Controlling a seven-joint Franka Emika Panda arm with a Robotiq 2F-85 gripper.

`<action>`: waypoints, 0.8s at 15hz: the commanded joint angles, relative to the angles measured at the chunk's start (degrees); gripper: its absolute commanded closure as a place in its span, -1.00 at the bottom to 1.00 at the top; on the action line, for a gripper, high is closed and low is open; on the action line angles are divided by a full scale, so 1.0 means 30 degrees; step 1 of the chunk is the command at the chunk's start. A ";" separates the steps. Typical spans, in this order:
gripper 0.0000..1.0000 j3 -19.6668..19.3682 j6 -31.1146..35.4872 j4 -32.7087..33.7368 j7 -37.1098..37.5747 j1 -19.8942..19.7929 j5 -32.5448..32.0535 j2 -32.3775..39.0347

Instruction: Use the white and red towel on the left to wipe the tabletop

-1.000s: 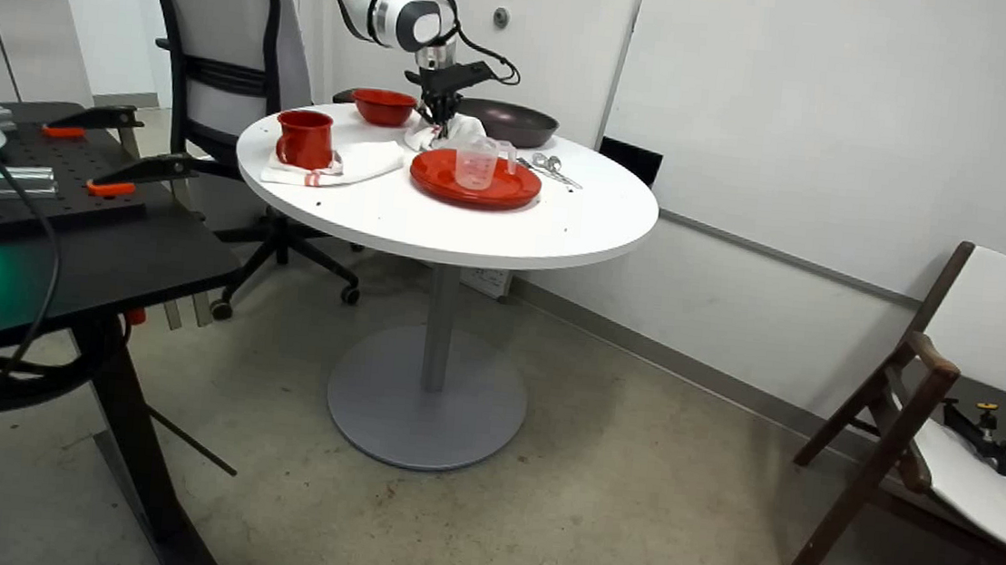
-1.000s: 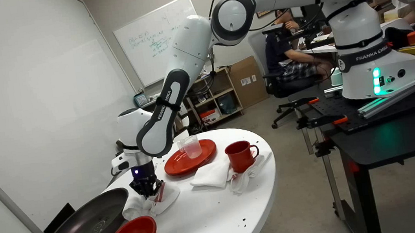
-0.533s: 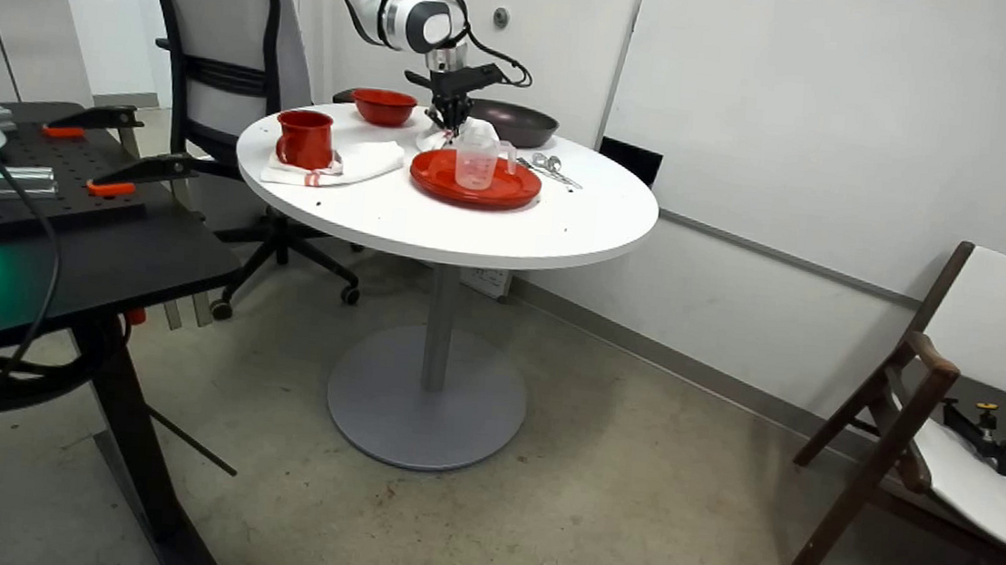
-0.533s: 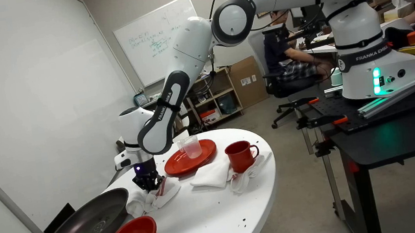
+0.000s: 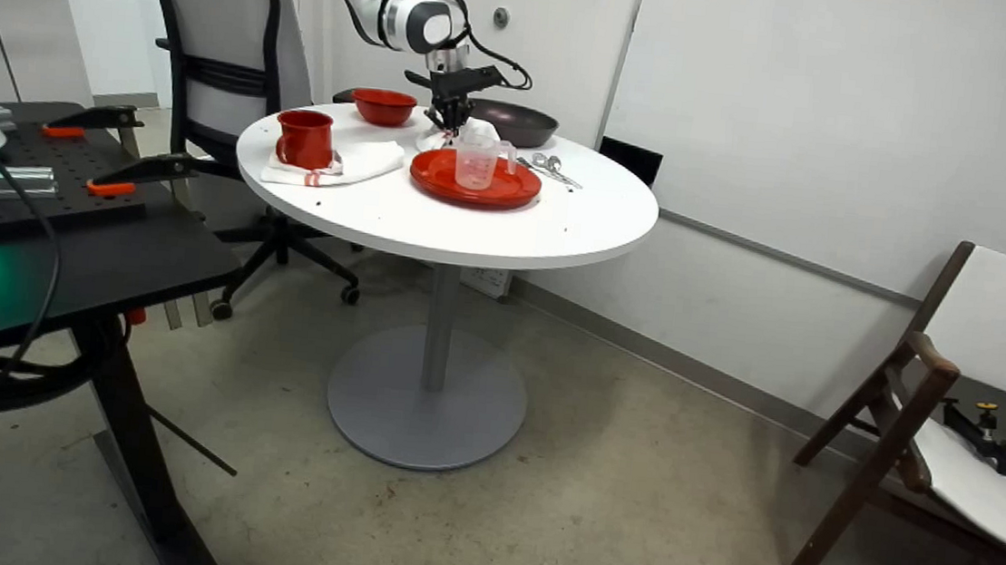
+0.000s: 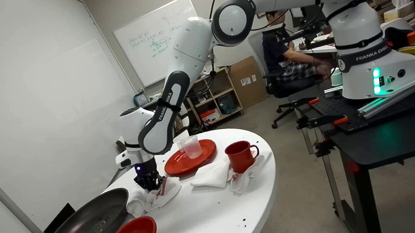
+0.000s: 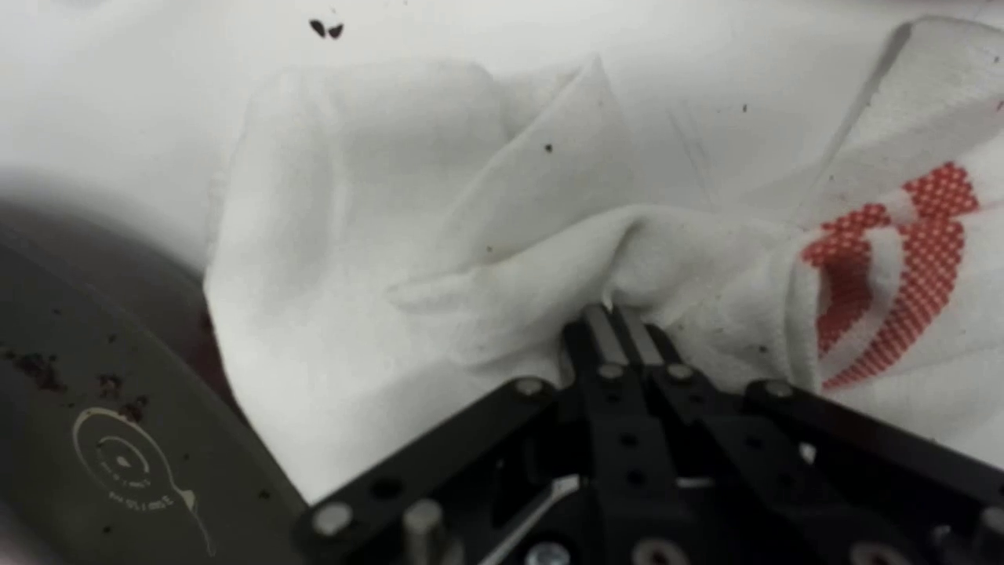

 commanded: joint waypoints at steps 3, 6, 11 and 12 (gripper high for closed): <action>0.99 -0.0235 0.0451 -0.1963 0.1027 0.0416 -0.0031 -0.1049; 0.99 -0.0244 0.1089 -0.3540 0.1526 0.0544 -0.0048 -0.1932; 0.99 0.0066 0.2470 -0.7222 0.2862 0.0475 -0.0481 -0.3811; 0.99 0.0187 0.2710 -0.8029 0.3257 0.0414 -0.0381 -0.4204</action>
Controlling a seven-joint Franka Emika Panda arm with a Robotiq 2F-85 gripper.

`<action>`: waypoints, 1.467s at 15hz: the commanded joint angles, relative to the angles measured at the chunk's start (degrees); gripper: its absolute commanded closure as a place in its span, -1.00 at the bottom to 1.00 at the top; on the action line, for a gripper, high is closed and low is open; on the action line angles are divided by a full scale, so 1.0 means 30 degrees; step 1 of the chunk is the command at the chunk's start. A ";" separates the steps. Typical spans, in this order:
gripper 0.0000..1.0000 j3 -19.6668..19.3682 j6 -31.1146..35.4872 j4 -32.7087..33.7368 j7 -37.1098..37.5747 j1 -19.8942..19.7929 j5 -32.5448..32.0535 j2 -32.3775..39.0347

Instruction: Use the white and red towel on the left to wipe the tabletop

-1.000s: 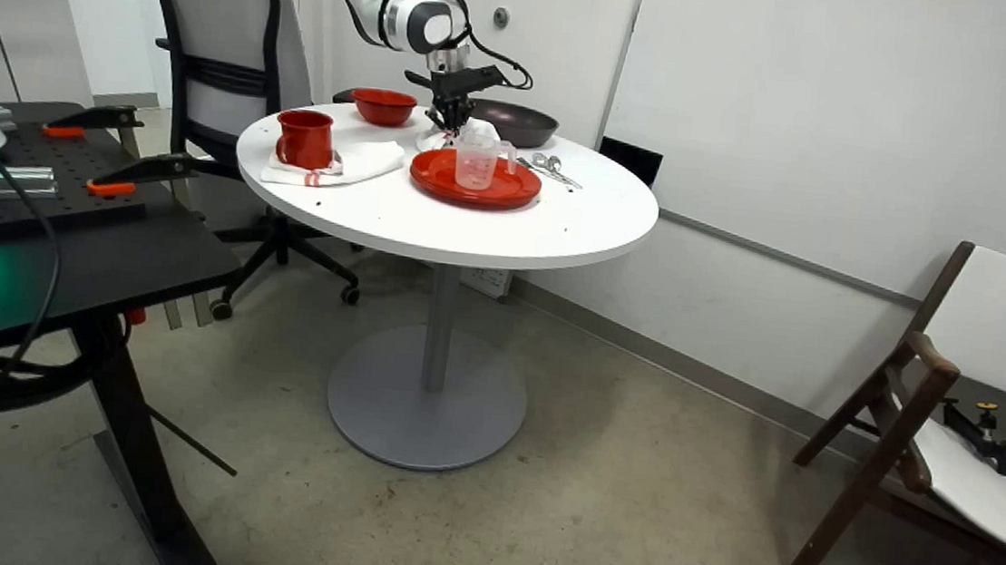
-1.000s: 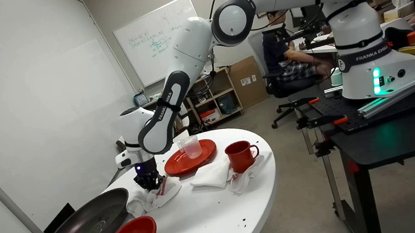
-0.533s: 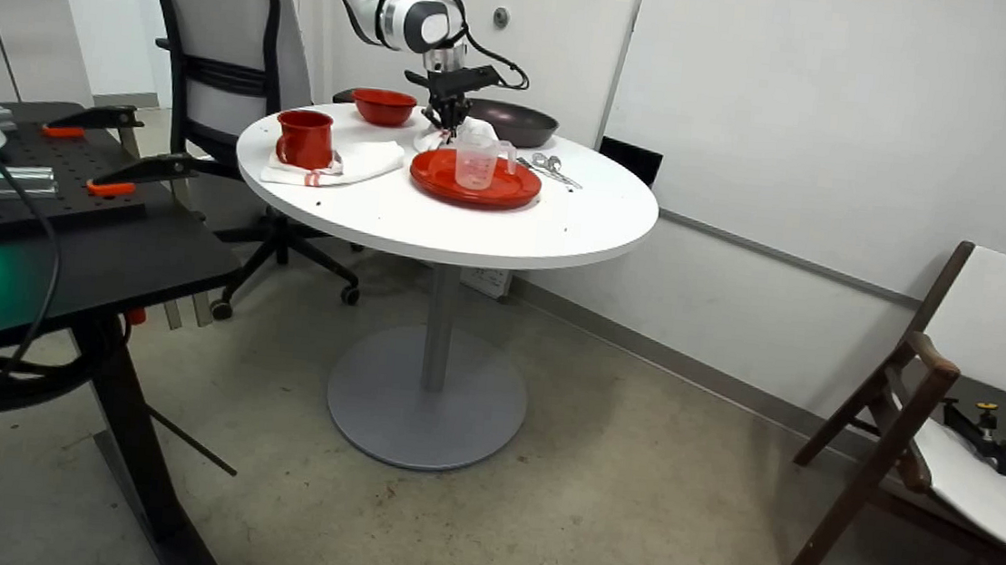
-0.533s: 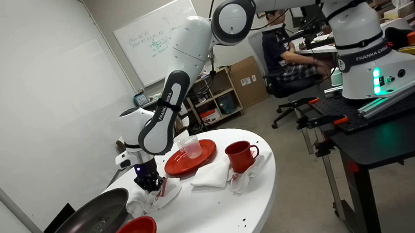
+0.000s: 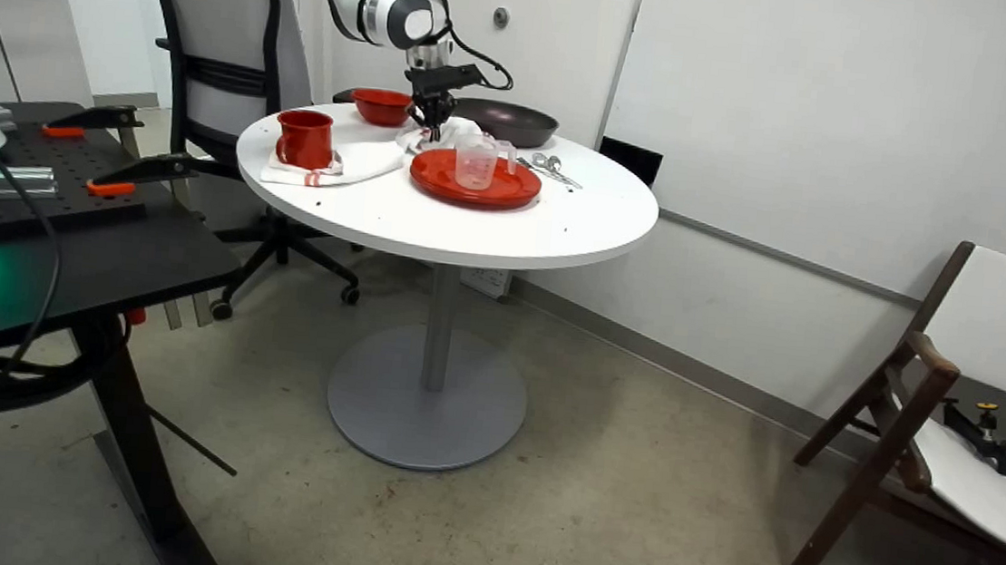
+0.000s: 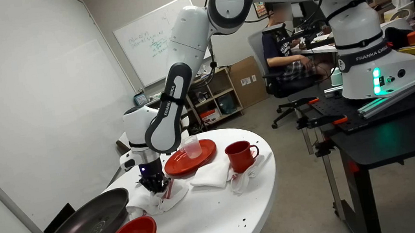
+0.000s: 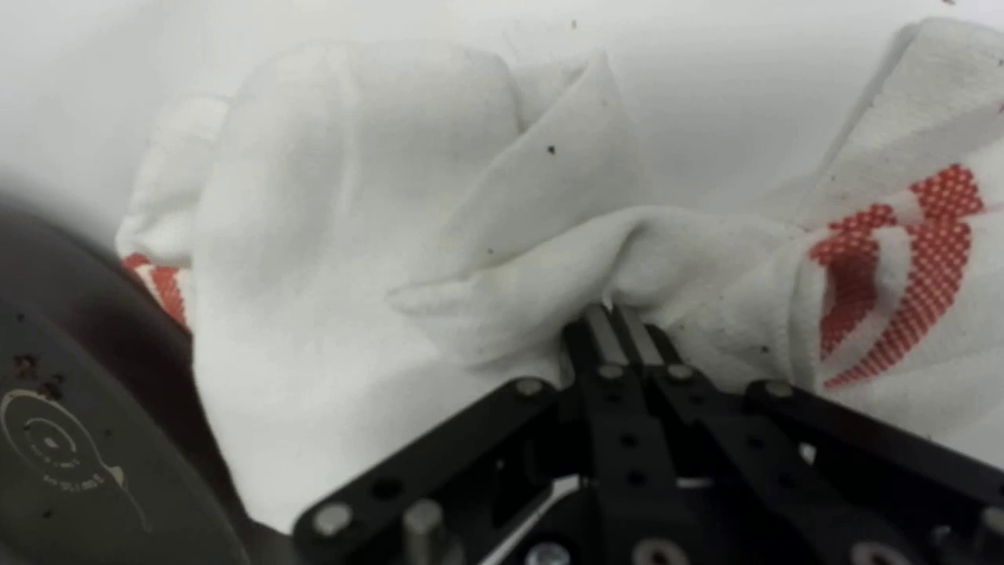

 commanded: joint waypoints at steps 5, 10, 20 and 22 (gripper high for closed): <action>0.99 0.0710 0.1687 -0.7619 0.4001 -0.0340 -0.0015 -0.3984; 0.99 0.1831 0.2205 -1.1185 0.5856 -0.1045 0.0161 -0.5856; 0.99 0.4280 0.2029 -1.5049 0.6663 -0.3237 0.0866 -0.7942; 0.99 0.4685 0.1944 -1.5246 0.6469 -0.3695 0.1020 -0.8116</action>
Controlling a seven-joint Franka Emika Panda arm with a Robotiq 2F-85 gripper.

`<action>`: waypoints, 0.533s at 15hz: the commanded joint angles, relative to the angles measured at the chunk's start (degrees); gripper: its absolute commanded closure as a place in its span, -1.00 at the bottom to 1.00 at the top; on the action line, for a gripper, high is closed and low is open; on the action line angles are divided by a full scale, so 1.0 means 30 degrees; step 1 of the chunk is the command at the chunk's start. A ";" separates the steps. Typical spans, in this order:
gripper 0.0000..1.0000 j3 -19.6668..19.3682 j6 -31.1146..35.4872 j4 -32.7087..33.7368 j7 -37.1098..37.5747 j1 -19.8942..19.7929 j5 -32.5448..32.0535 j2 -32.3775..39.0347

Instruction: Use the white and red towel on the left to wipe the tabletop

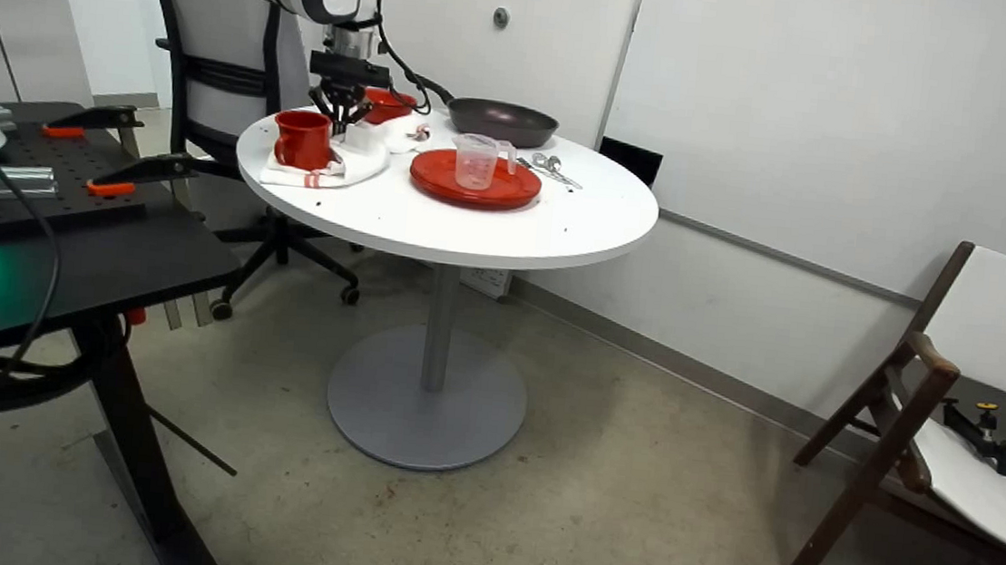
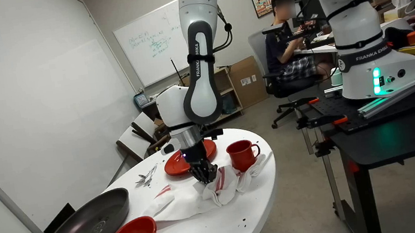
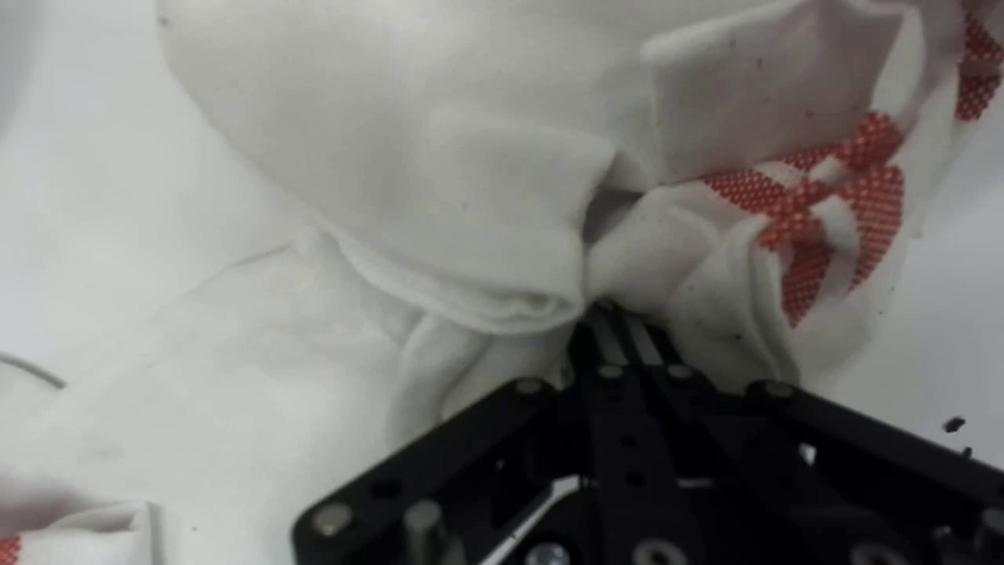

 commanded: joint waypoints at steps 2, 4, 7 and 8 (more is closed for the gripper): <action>0.42 0.1031 0.0188 -0.1124 -0.0394 -0.1171 0.0685 -0.1023; 0.17 0.1201 0.0230 -0.0958 -0.0509 -0.1438 0.0728 -0.1274; -0.28 0.1465 0.0461 -0.0864 -0.0679 -0.1967 0.0868 -0.2227; -0.40 0.1675 0.0515 -0.0901 -0.0795 -0.2270 0.1042 -0.2664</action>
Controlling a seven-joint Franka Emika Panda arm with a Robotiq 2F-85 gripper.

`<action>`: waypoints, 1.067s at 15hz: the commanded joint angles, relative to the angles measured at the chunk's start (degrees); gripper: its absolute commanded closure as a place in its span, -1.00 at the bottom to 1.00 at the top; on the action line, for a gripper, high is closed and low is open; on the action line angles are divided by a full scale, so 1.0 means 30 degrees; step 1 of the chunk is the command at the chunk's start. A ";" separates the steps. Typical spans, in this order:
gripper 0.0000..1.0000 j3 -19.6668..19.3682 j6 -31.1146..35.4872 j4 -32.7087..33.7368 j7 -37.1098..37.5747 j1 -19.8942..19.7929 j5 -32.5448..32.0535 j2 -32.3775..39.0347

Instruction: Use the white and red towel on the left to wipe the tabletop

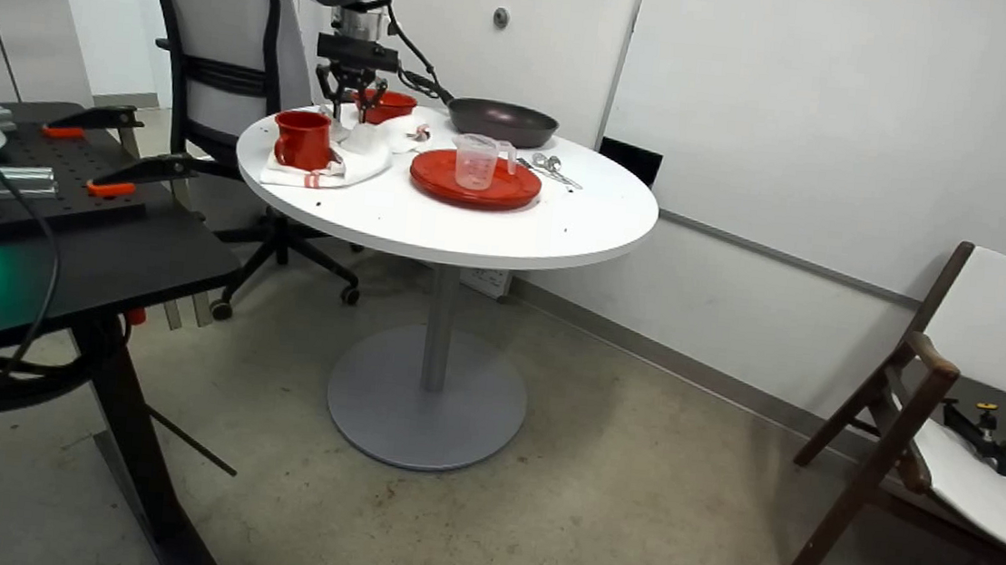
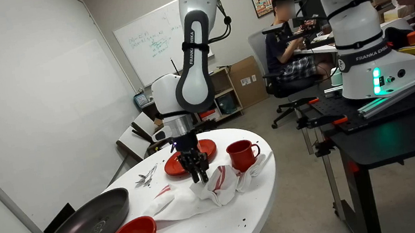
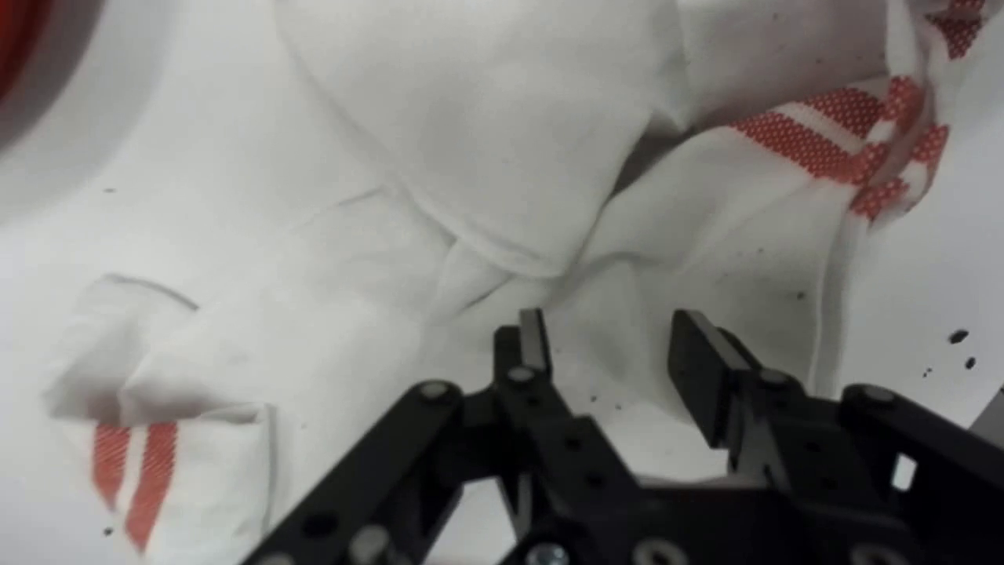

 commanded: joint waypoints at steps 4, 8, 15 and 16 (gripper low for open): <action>-0.97 0.0985 -0.1464 -0.1342 -0.1026 -0.1560 0.1842 -0.4416; -1.00 0.0278 -0.4017 -0.3375 -0.0885 -0.1430 0.3809 -0.8795; -1.00 -0.1582 -0.6383 -0.7879 -0.3061 0.0888 0.9718 -1.6525; -1.00 -0.2225 -0.6674 -0.8663 -0.2590 0.1692 0.9644 -1.7600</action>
